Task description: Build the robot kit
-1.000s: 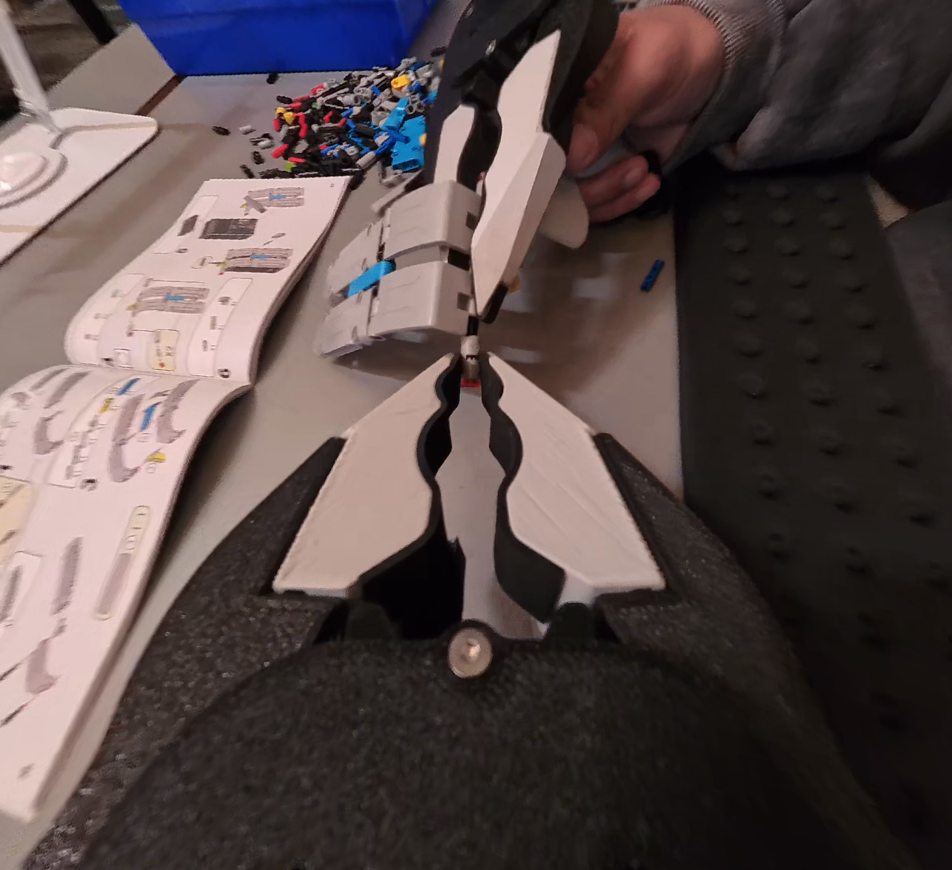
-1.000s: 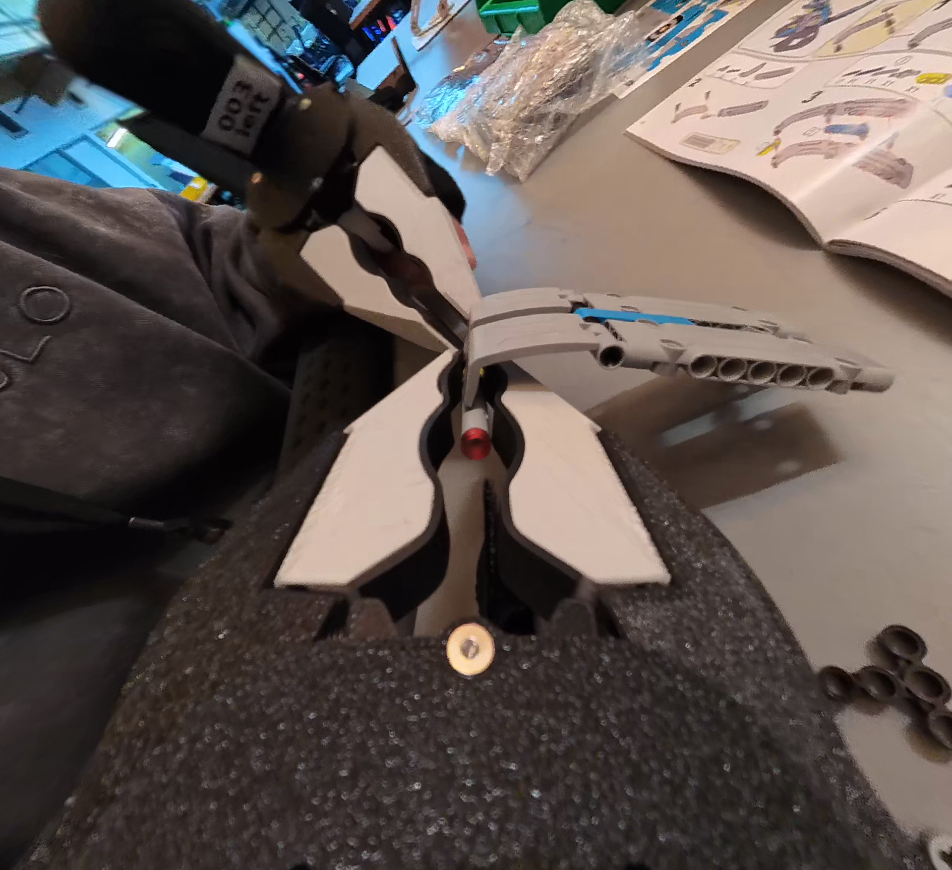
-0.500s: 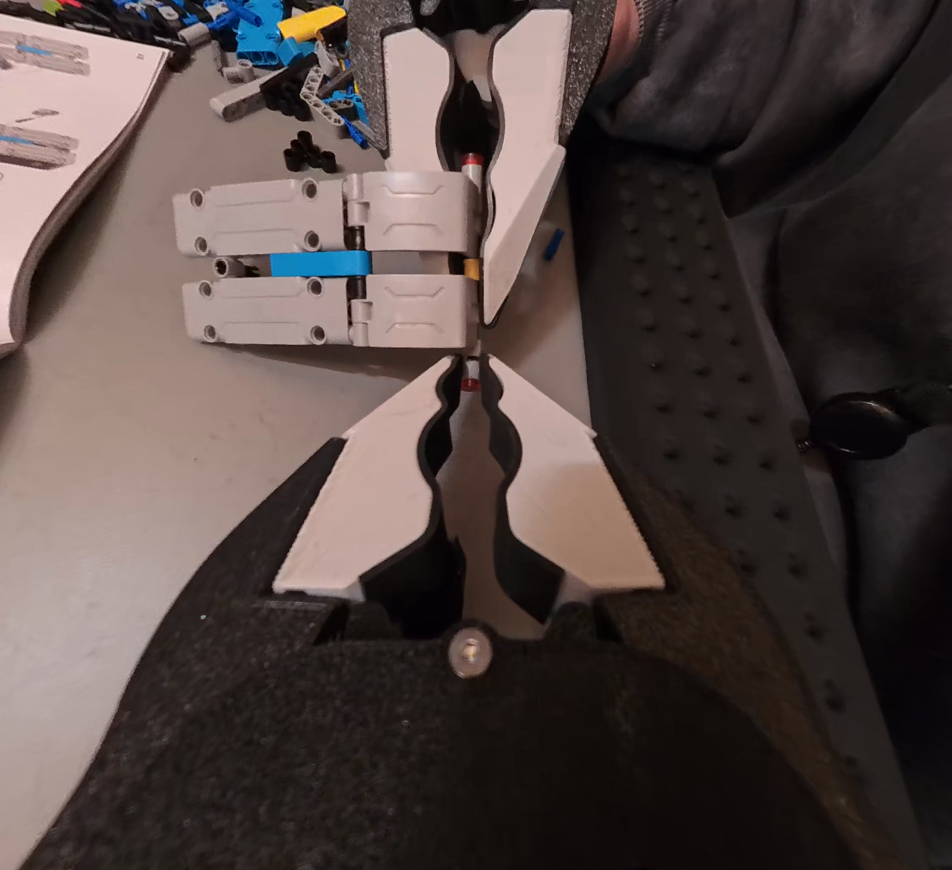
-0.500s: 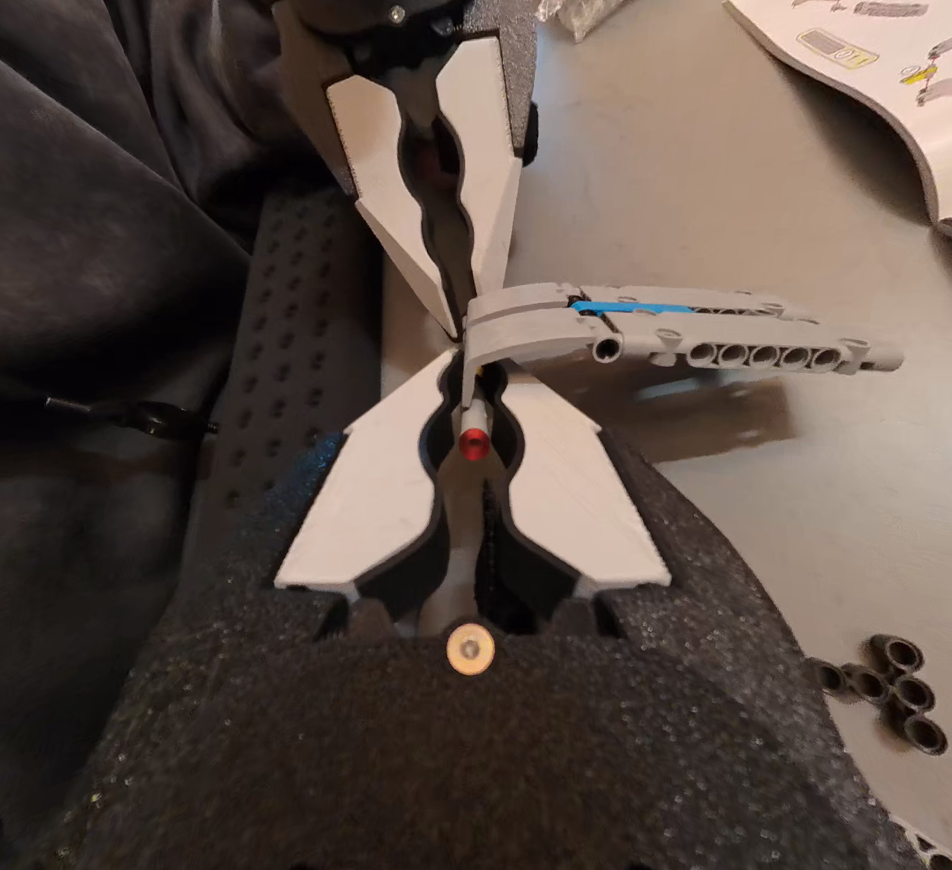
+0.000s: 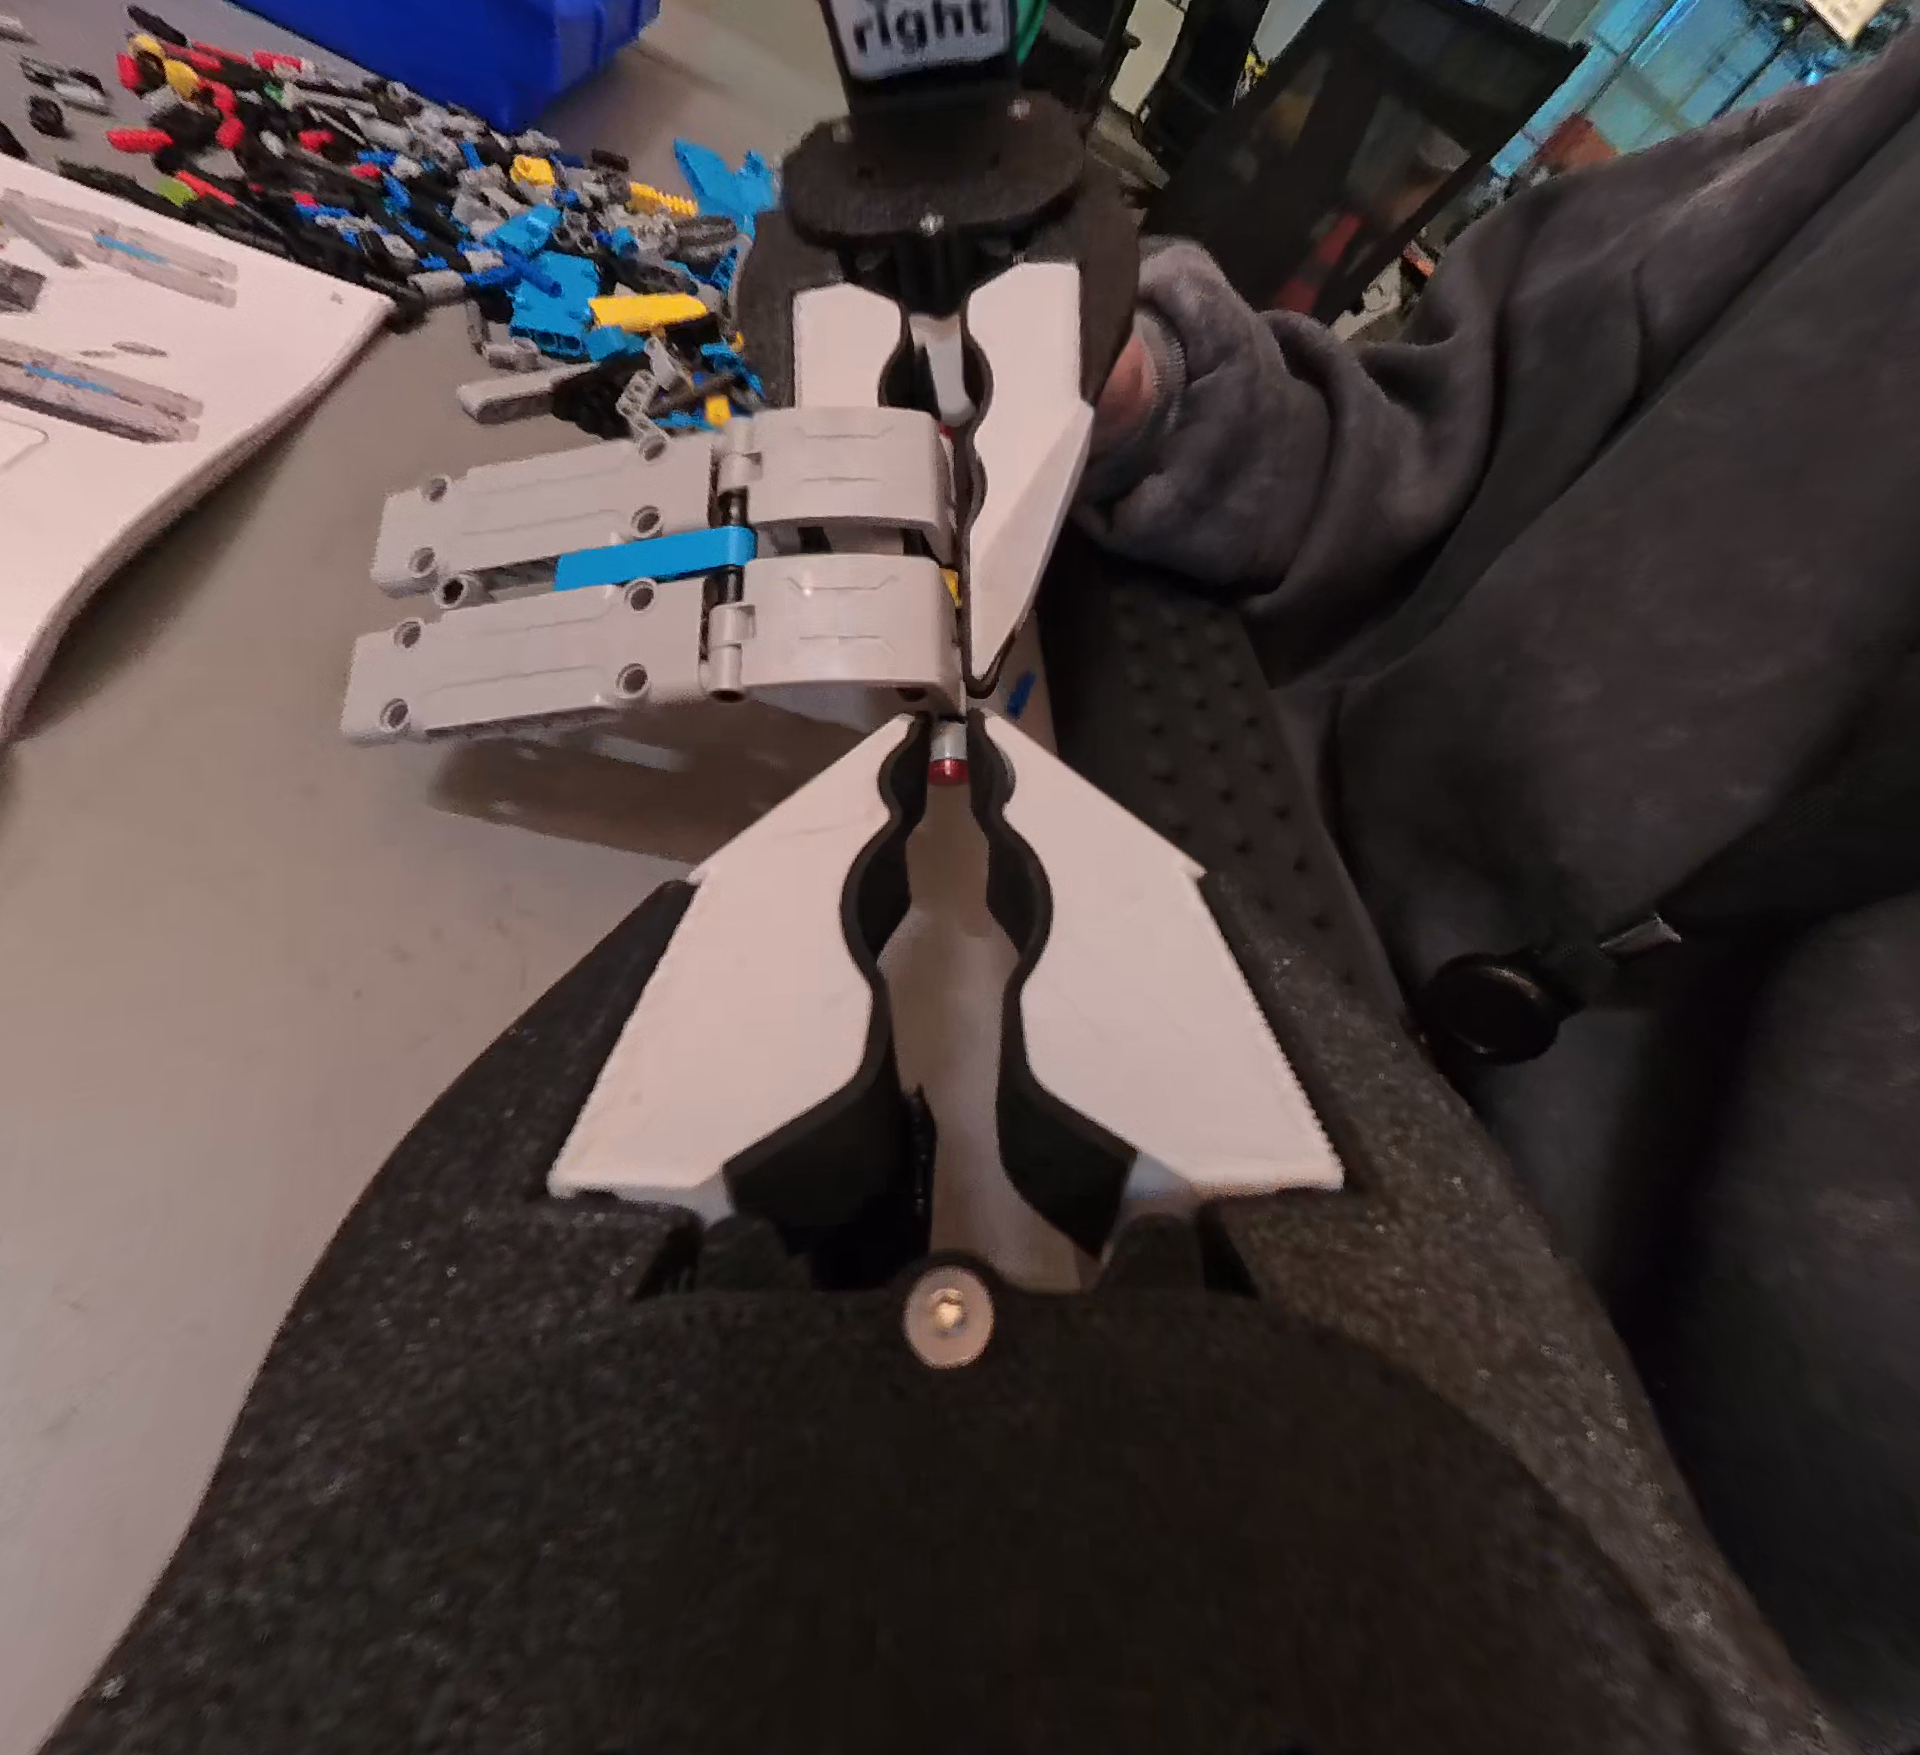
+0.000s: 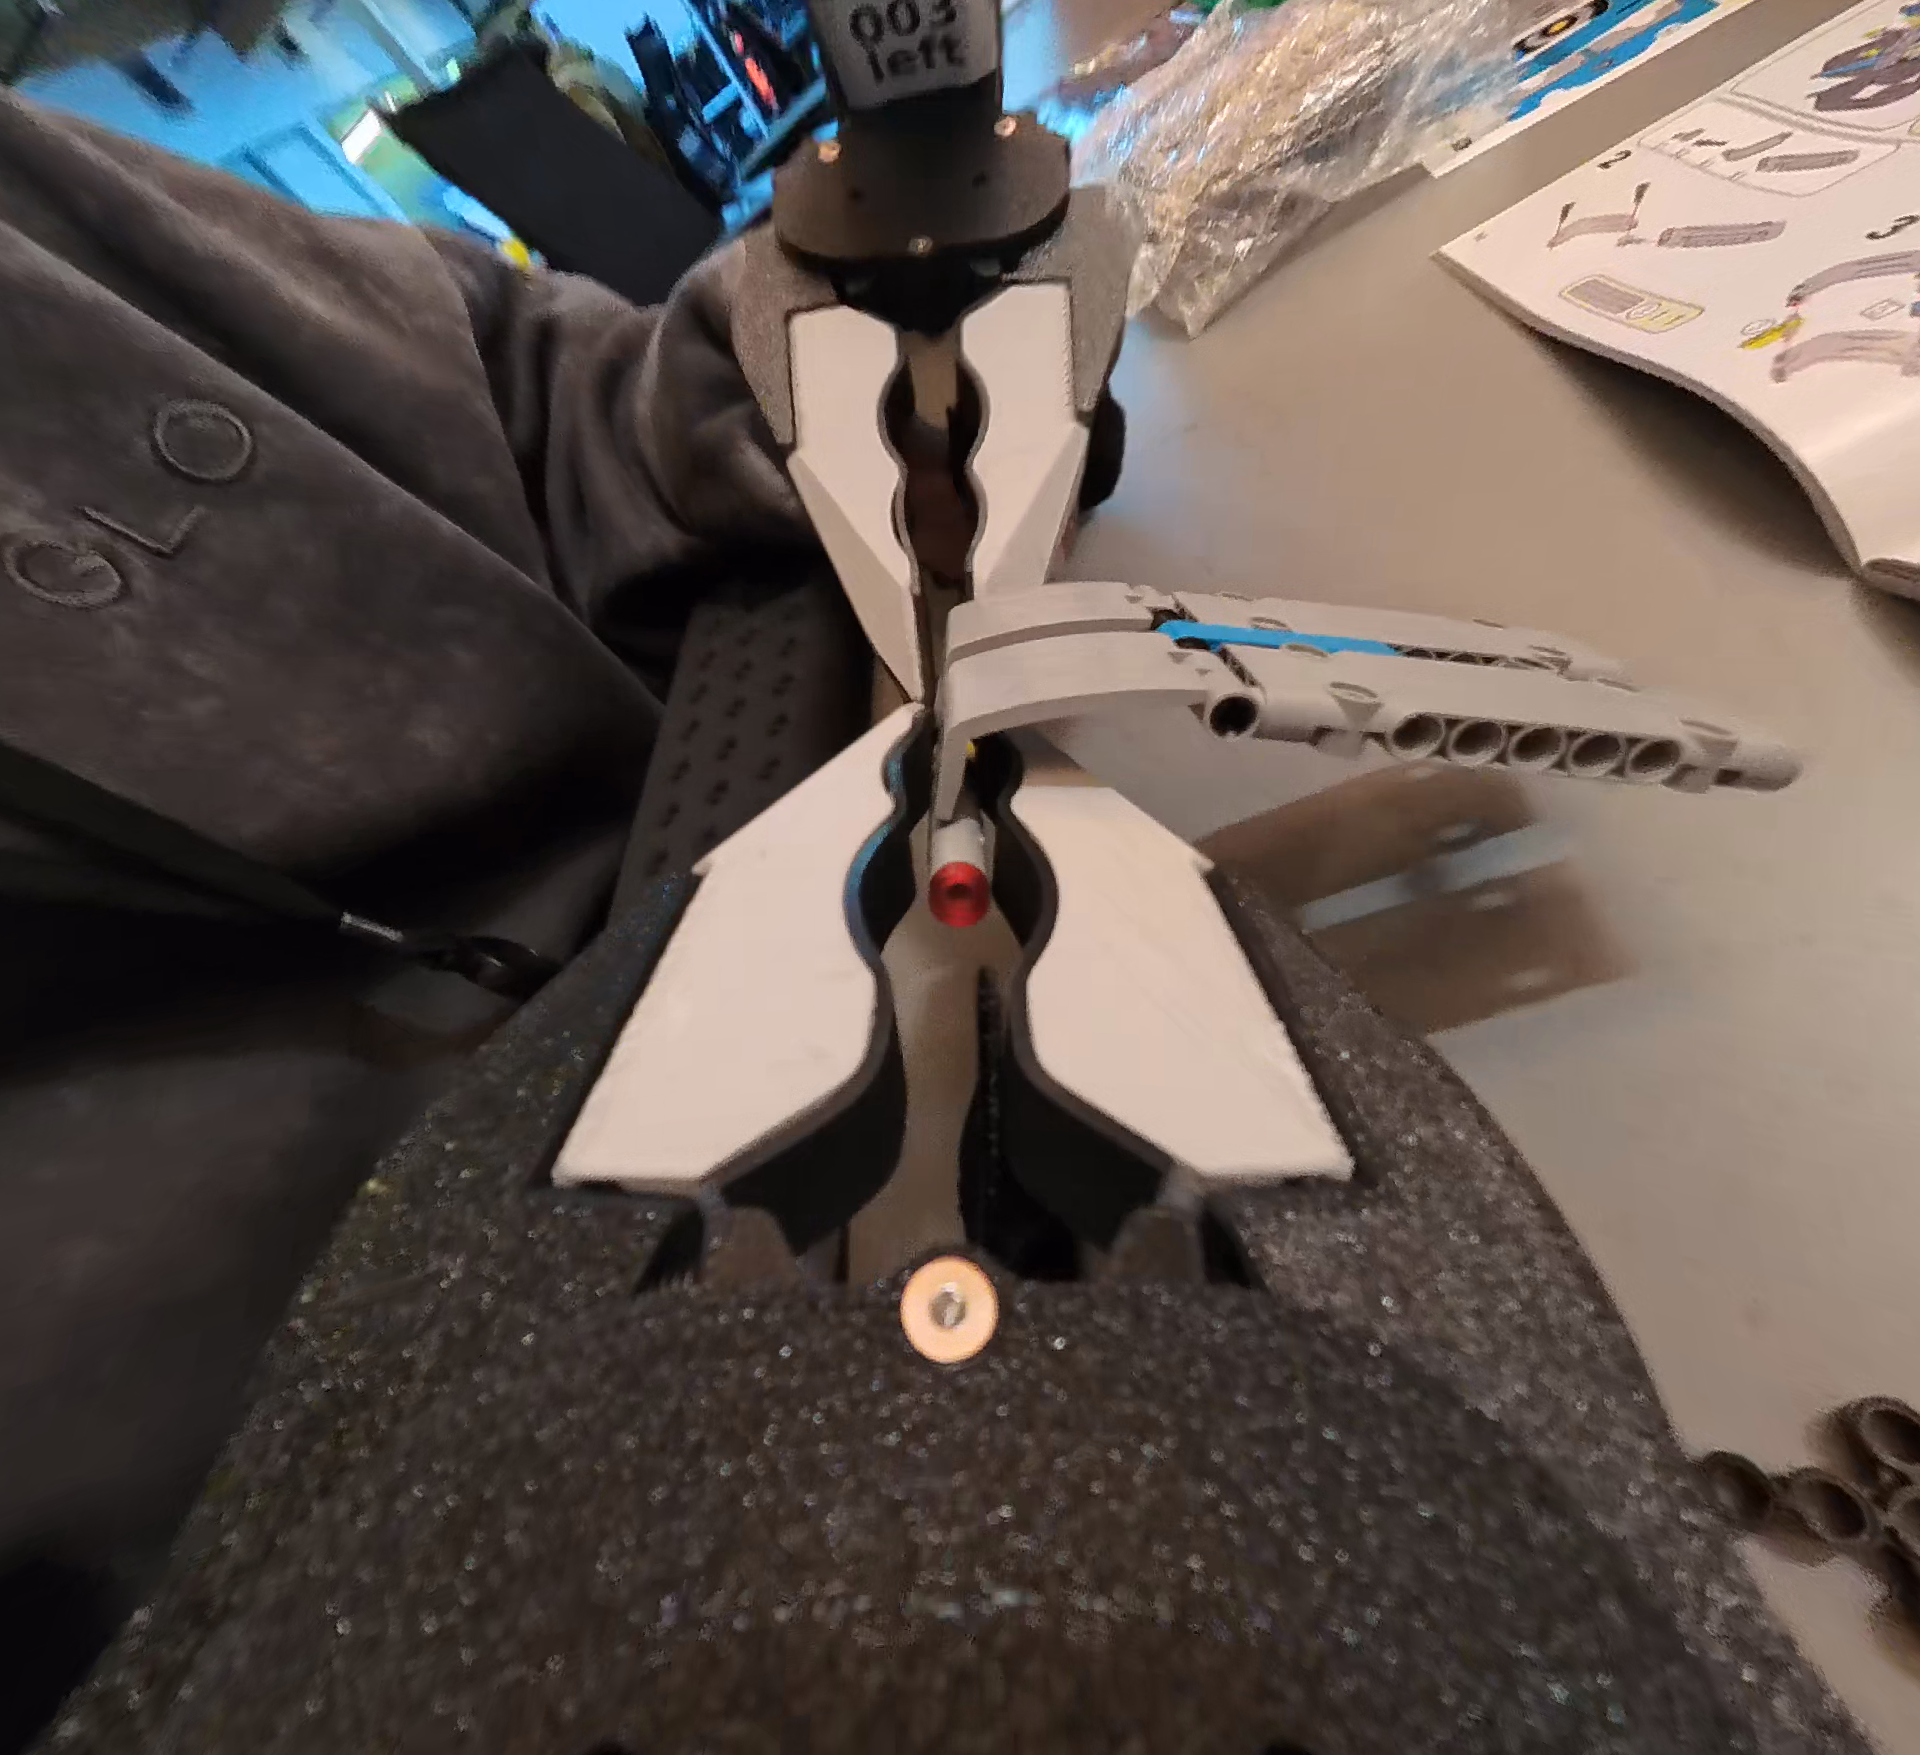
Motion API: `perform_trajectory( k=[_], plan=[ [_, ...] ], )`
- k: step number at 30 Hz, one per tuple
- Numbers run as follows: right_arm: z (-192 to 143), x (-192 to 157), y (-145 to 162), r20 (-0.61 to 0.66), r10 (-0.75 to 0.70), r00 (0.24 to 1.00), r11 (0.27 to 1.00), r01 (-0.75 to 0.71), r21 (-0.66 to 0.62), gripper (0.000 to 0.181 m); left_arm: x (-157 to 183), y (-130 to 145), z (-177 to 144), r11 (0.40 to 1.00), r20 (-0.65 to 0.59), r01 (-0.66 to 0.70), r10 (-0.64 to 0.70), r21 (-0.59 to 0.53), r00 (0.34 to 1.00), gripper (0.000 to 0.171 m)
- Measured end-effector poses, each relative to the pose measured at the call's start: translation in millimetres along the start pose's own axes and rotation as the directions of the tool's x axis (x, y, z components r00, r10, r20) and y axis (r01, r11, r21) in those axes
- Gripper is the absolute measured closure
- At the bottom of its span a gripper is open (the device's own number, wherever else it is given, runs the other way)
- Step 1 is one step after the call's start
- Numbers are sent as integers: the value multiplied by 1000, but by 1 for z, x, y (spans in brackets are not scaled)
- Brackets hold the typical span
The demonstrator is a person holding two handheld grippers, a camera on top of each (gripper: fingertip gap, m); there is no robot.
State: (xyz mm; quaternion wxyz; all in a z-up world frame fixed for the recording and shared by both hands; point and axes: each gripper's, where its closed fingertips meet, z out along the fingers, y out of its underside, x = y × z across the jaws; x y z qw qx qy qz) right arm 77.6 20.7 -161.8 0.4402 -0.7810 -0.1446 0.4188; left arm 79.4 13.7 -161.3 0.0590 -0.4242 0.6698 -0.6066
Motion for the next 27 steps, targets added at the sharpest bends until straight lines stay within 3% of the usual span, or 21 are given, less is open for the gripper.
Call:
perform_trajectory(
  k=[4, 7, 12, 16, 19, 22, 24, 27],
  plan=[
    [-1, 4, -5, 8, 69, 998, 996, -69, 48, 175, -4, -2, -4, 1000, 31, -23, 23, 6, 999, 165],
    [-11, 10, -11, -15, 88, 996, 992, -86, 95, 167, -8, 0, -7, 999, 25, 45, -46, 11, 999, 165],
    [-14, 10, -10, -7, 102, 995, 991, -101, 90, 175, -9, 0, -9, 986, -25, 167, -166, 24, 986, 165],
    [-14, 3, -13, -12, 5, 1000, 995, -3, 95, 176, -4, -6, -12, 928, -155, 369, -358, 45, 921, 167],
    [-15, -6, -14, 22, -35, 999, 995, 32, 92, 176, 5, -8, -12, 856, -275, 518, -495, 11, 824, 167],
    [-15, -7, -15, 47, -5, 999, 995, 0, 101, 176, 7, -10, -13, 837, -310, 547, -519, 4, 797, 166],
    [-16, -11, -17, 24, -73, 997, 992, 70, 106, 176, 8, -18, -16, 811, -357, 584, -537, 33, 765, 138],
    [-11, -11, -17, -38, -165, 986, 981, 168, 95, 175, 4, -33, -26, 751, -444, 654, -558, 90, 701, 135]
  ],
)
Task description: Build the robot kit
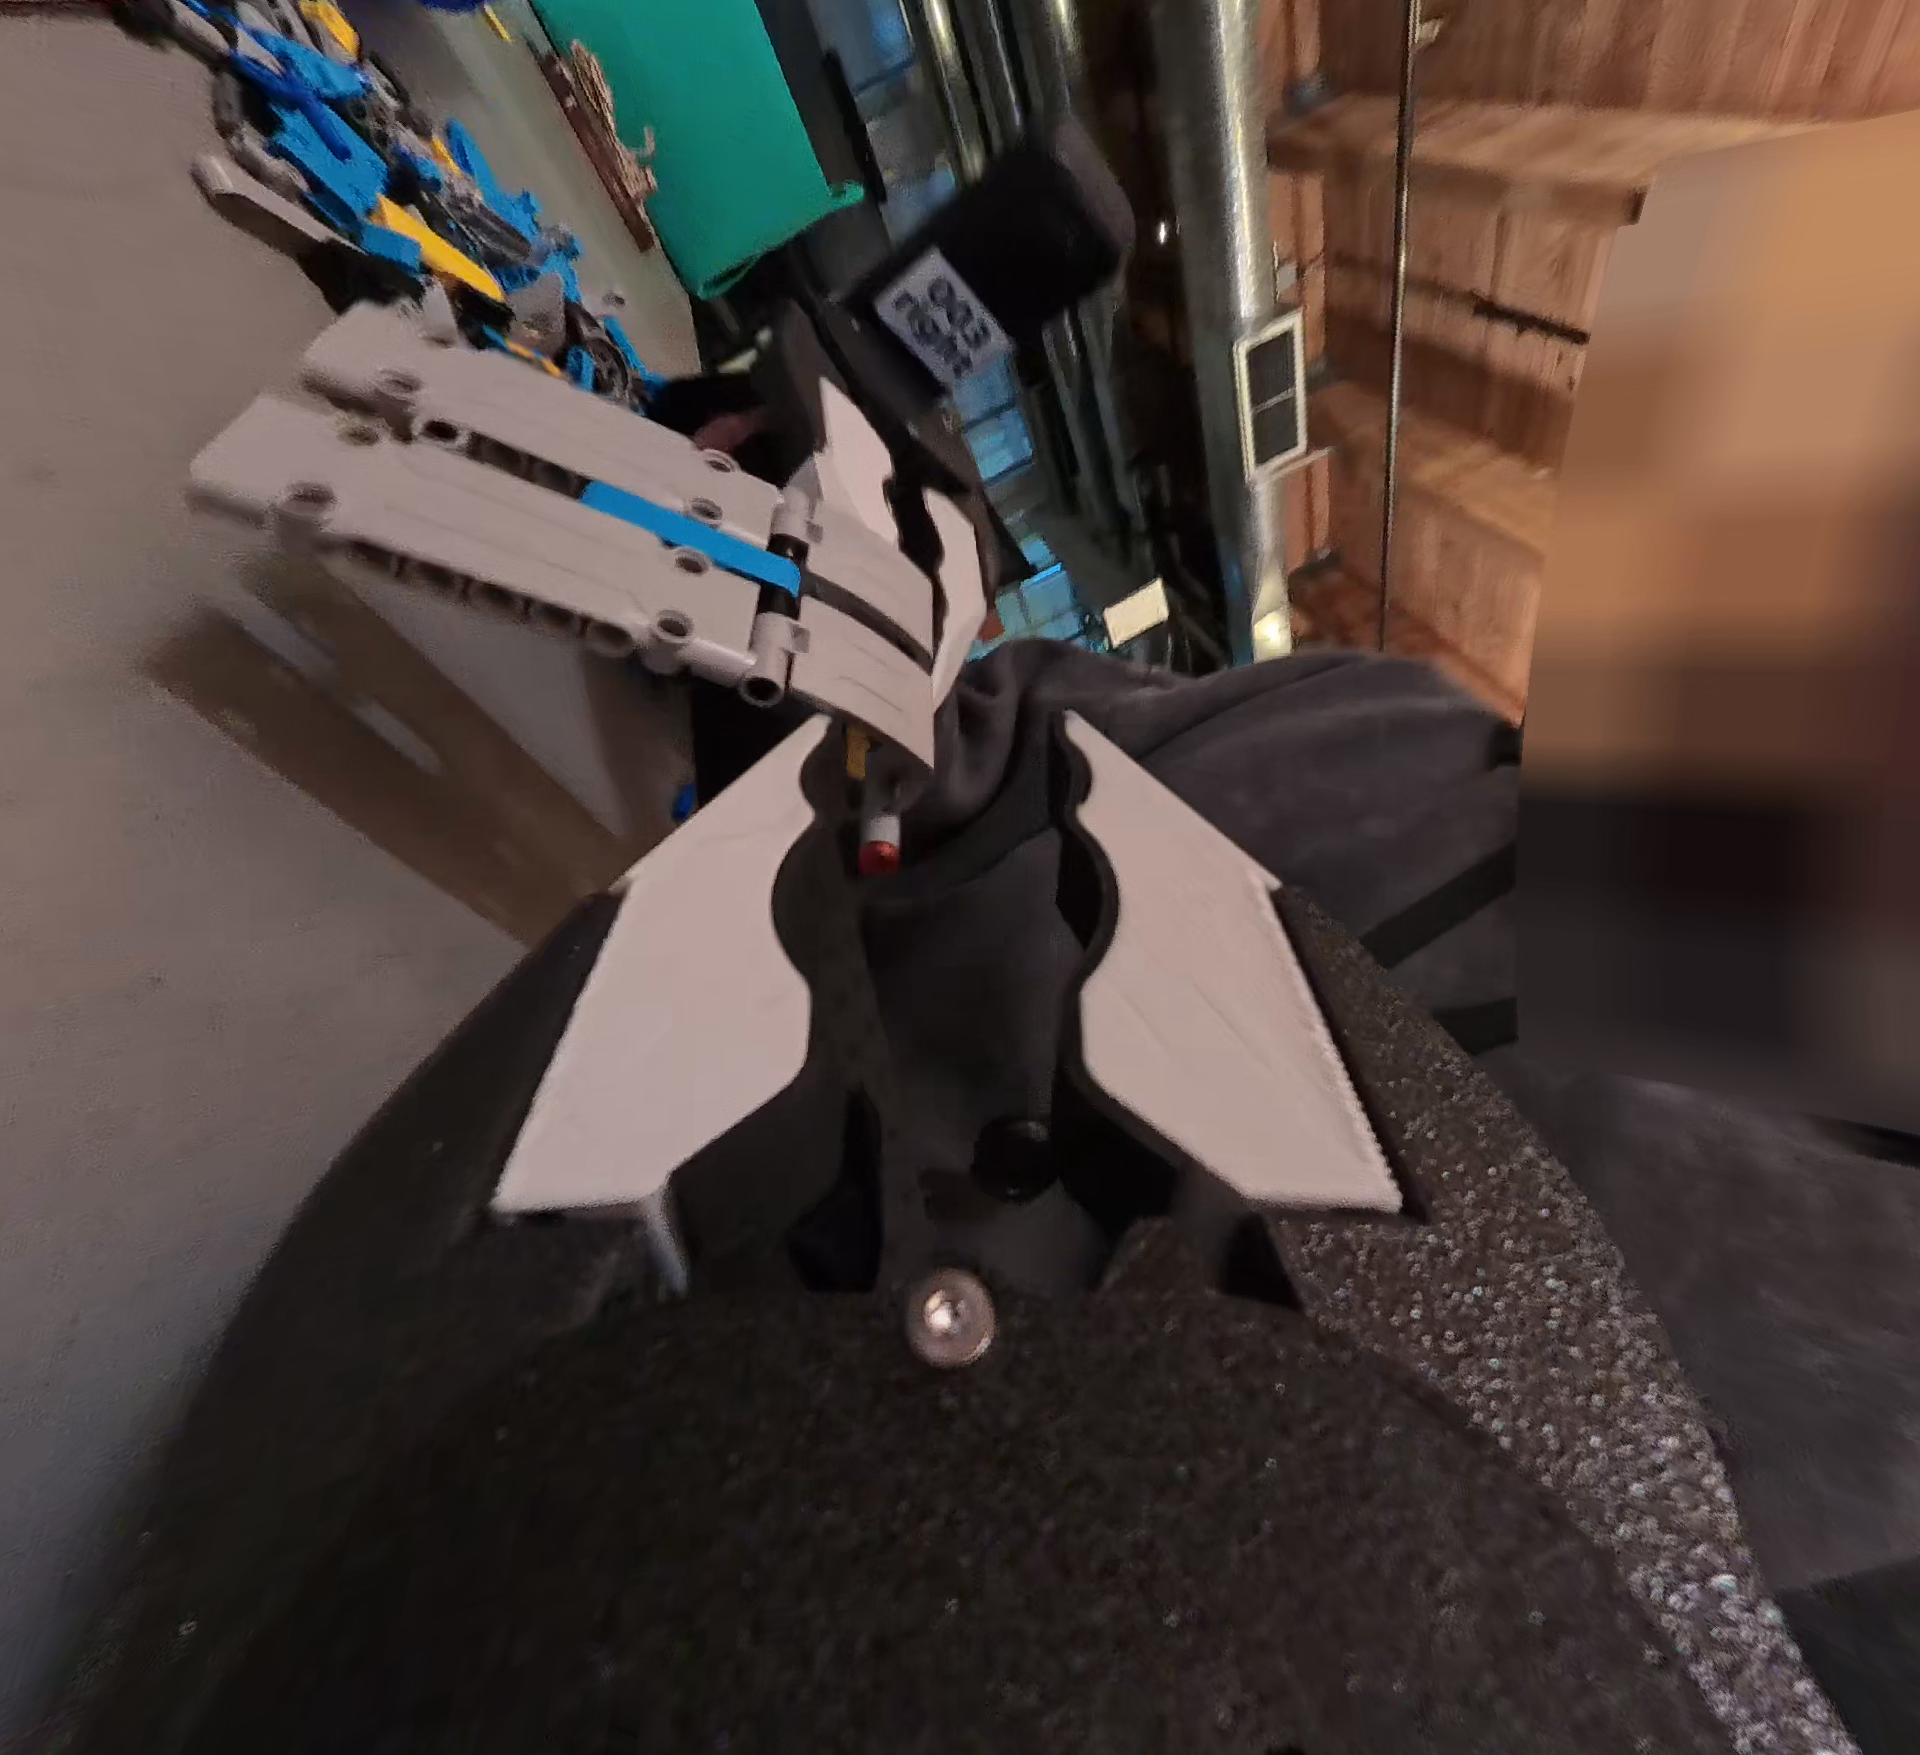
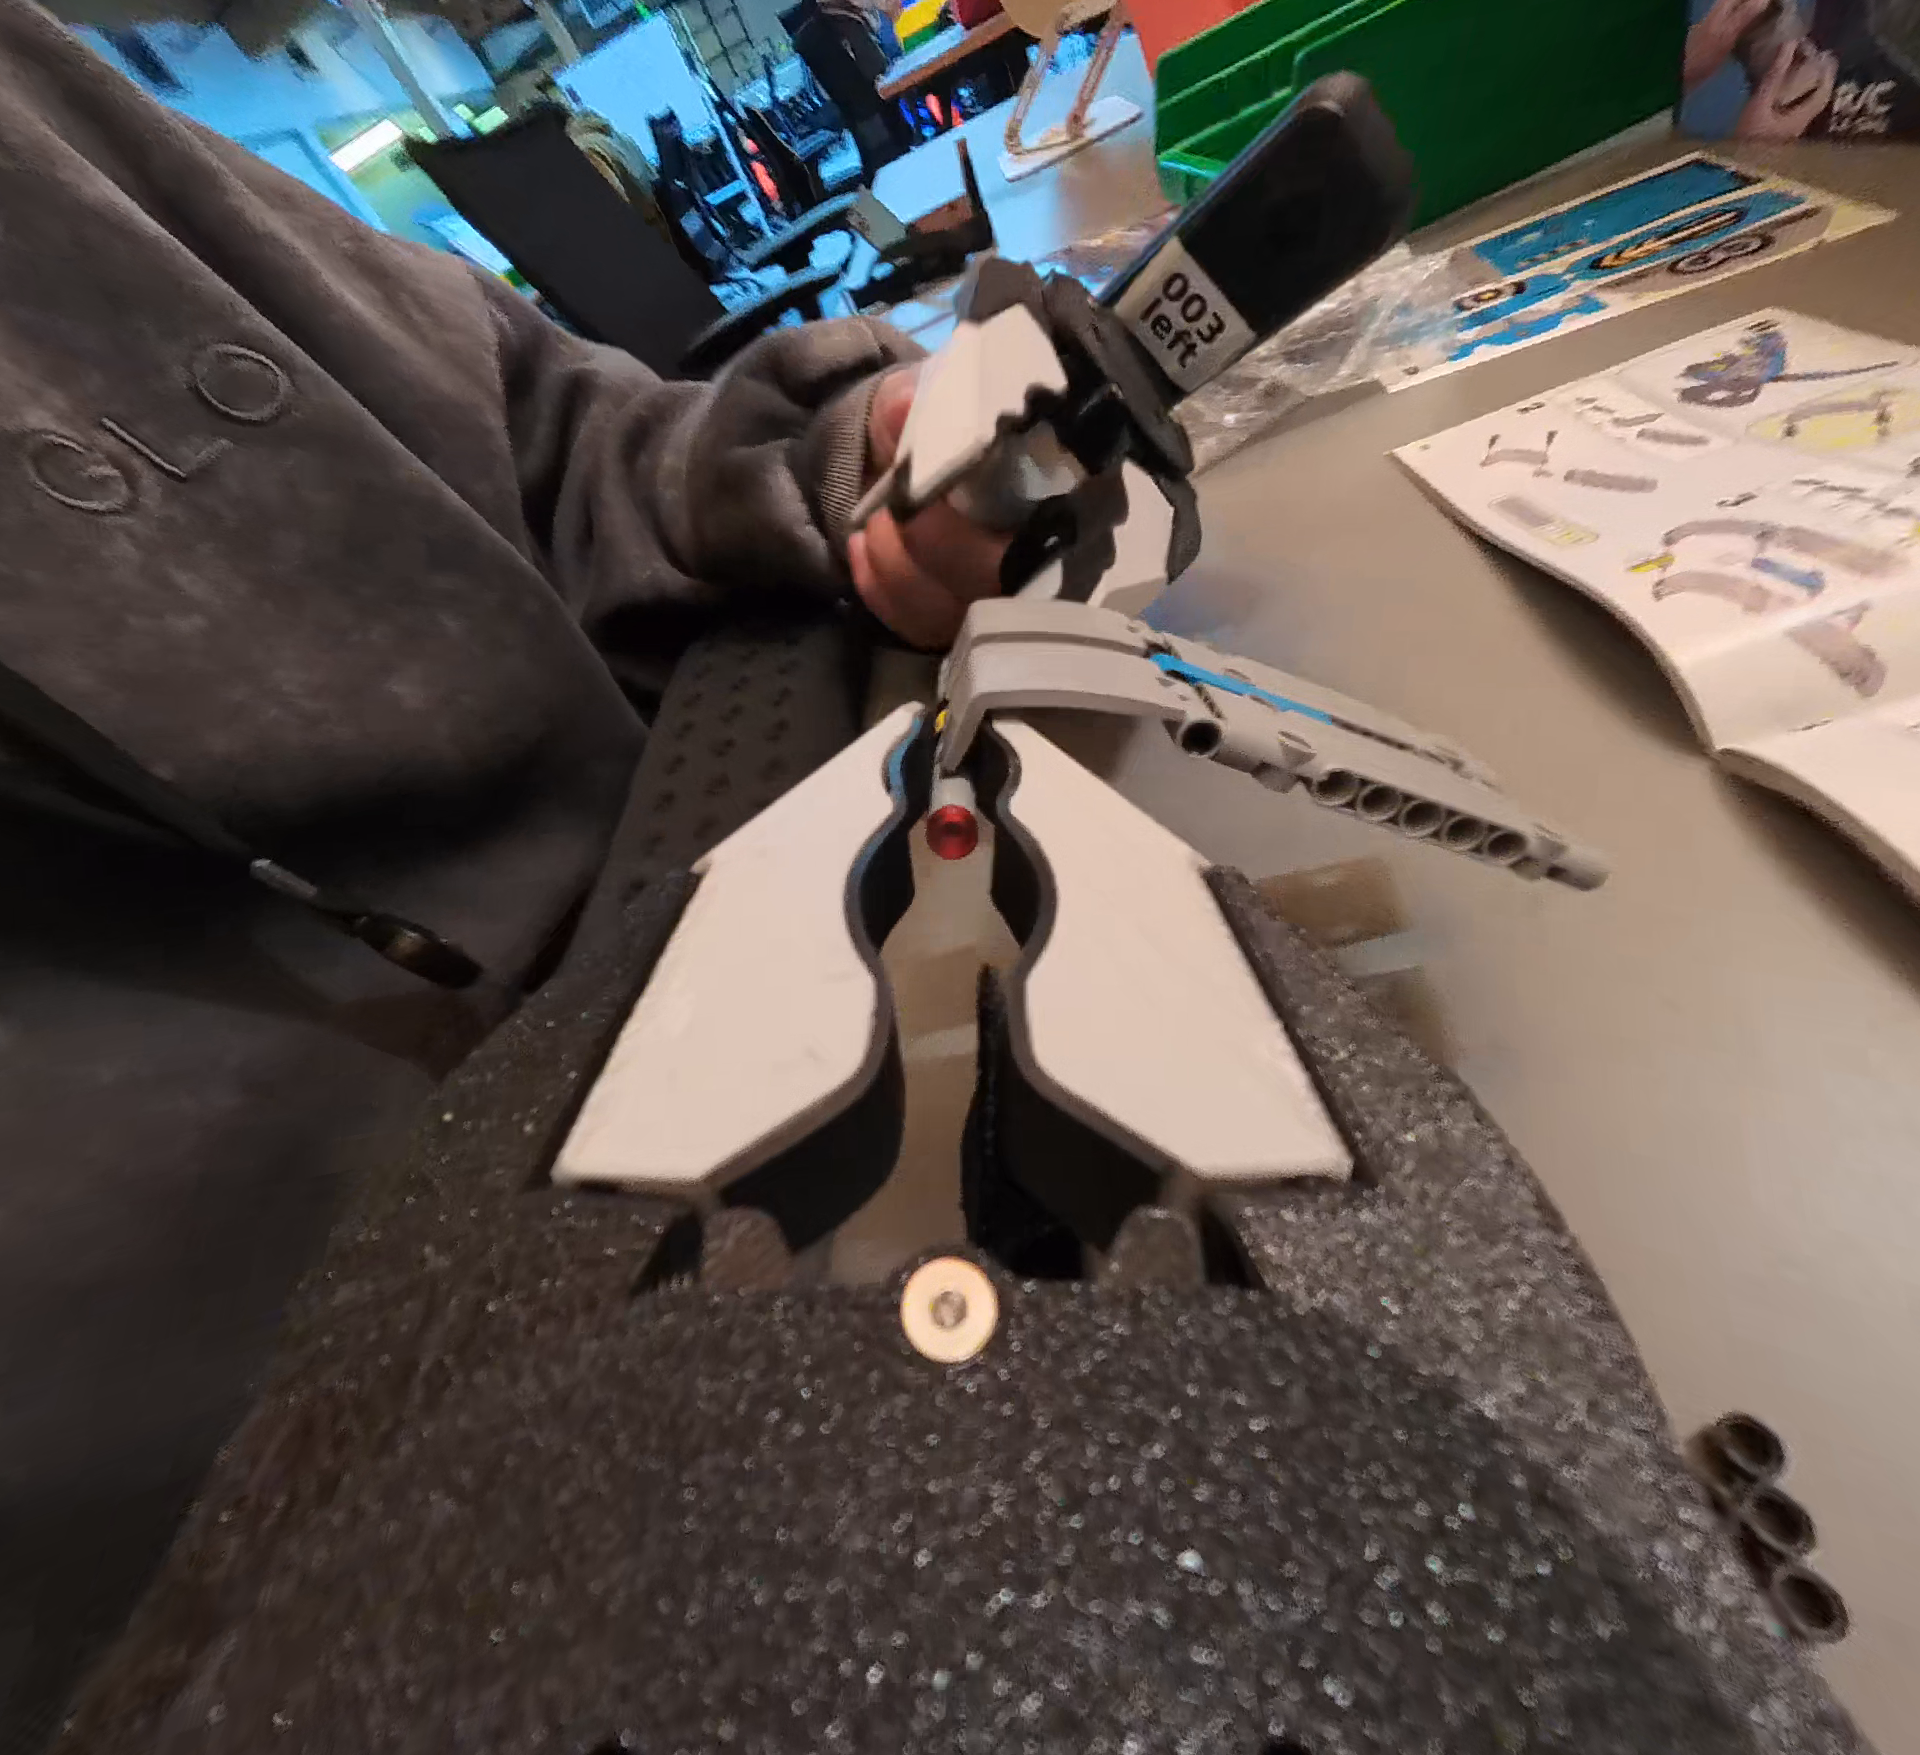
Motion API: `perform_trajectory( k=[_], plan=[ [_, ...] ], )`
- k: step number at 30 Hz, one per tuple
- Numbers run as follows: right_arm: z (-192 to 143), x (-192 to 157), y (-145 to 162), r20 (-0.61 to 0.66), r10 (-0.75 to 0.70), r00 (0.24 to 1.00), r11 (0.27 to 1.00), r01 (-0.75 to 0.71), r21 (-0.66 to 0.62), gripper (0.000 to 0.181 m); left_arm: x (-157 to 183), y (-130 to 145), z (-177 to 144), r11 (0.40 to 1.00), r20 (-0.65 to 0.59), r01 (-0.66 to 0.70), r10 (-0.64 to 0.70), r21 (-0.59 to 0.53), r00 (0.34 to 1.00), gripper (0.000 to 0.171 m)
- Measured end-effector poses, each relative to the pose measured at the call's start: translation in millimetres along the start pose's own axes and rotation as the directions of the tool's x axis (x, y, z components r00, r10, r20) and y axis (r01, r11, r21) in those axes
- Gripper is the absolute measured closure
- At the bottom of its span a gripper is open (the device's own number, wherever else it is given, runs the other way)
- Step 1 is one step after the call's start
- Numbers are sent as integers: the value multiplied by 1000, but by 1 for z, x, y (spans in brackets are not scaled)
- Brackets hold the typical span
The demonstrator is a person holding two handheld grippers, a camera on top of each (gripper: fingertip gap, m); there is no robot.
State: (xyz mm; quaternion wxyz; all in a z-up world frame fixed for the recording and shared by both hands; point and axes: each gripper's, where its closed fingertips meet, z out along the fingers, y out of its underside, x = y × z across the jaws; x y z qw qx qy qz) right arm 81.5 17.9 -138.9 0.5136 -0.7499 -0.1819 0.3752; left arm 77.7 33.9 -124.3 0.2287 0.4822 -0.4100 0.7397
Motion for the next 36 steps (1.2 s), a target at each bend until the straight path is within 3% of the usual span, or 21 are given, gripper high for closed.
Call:
perform_trajectory(
  k=[4, 10, 12, 18, 21, 28, 33, 36],
  plan=[
    [4, 1, -2, -47, -58, 997, 998, 58, 5, 175, -8, -6, -2, 999, 25, 23, -24, 38, 999, 160],
    [10, 1, 13, -51, -53, 997, 996, 50, -73, 174, -4, 4, 2, 998, 56, -60, 61, -20, 997, 168],
    [11, 4, 16, -58, -32, 998, 996, 27, -83, 163, -5, 8, 2, 991, 101, -124, 128, -50, 987, 171],
    [-14, 40, -2, -207, 83, 975, 996, -74, 52, 151, -10, -5, -30, 987, 230, -161, 161, -16, 960, 171],
    [-28, 54, -13, -260, 139, 956, 984, -104, 143, 150, -22, 0, -41, 998, 256, -56, 56, -7, 965, 171],
    [-50, 79, -17, -365, 206, 908, 967, -132, 219, 156, -41, 10, -36, 999, 311, 22, -8, -44, 951, 170],
    [-54, 82, -18, -365, 232, 902, 959, -149, 241, 156, -50, 21, -30, 992, 346, 34, 11, -122, 938, 170],
    [-53, 82, -17, -376, 219, 900, 964, -139, 228, 157, -52, 19, -32, 993, 356, 37, 4, -111, 935, 169]
  ],
)
